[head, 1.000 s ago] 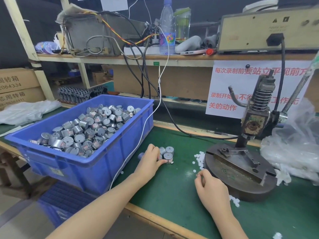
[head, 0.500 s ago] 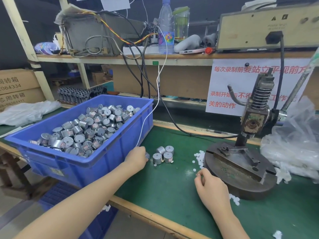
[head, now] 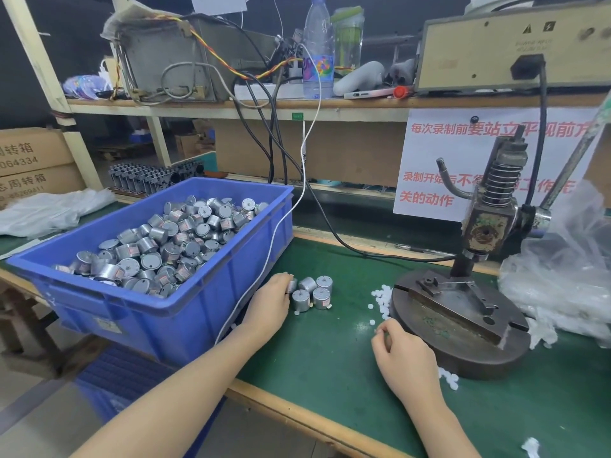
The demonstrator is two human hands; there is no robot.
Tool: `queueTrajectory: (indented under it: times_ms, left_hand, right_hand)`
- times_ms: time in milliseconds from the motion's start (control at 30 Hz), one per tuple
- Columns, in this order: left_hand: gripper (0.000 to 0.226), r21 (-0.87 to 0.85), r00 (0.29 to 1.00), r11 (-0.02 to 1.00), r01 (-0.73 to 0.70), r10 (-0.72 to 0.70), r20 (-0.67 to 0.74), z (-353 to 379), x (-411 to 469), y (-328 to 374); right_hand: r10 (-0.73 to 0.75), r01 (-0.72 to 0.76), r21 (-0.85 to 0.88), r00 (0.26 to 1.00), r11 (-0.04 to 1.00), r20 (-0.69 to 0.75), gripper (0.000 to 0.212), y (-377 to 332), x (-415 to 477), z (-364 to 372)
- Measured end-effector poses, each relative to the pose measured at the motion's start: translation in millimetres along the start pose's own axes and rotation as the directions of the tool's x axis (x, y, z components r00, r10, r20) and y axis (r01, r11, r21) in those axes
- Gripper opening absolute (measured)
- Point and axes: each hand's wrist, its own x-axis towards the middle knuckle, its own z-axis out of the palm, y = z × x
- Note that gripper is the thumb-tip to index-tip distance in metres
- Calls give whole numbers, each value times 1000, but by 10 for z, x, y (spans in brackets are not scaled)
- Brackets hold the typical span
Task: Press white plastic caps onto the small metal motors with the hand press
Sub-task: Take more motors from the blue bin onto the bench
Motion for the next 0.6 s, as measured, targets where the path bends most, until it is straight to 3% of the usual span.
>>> queueTrajectory:
  times_ms: [133,267,367,500,600]
  left_hand:
    - [26,96,995,993,-61,54,79,-42,-103,15]
    - [35,175,993,979,-109,101,56,-150,-82,112]
    - [45,228,981,956,-186,192,-6,-342,-21,275]
    - [45,261,915,909,-326,373,-155,-810,124,571]
    - [35,199,910,948,-248,298,-288,-1255,354,618]
  right_hand:
    - [4,-4,5,1000,1000,-10,7,-4,-4,-1]
    - [9,-9,3,1000,1000,-5,12,-8,-13,-8]
    - [7,-7,6,1000,1000,1,8,-10,-9,-4]
    - [9,-9,17,1000,1000,2,7,0,-9,-6]
    - [11,-11,13,1000,1000,-4,9,7,-17,-9]
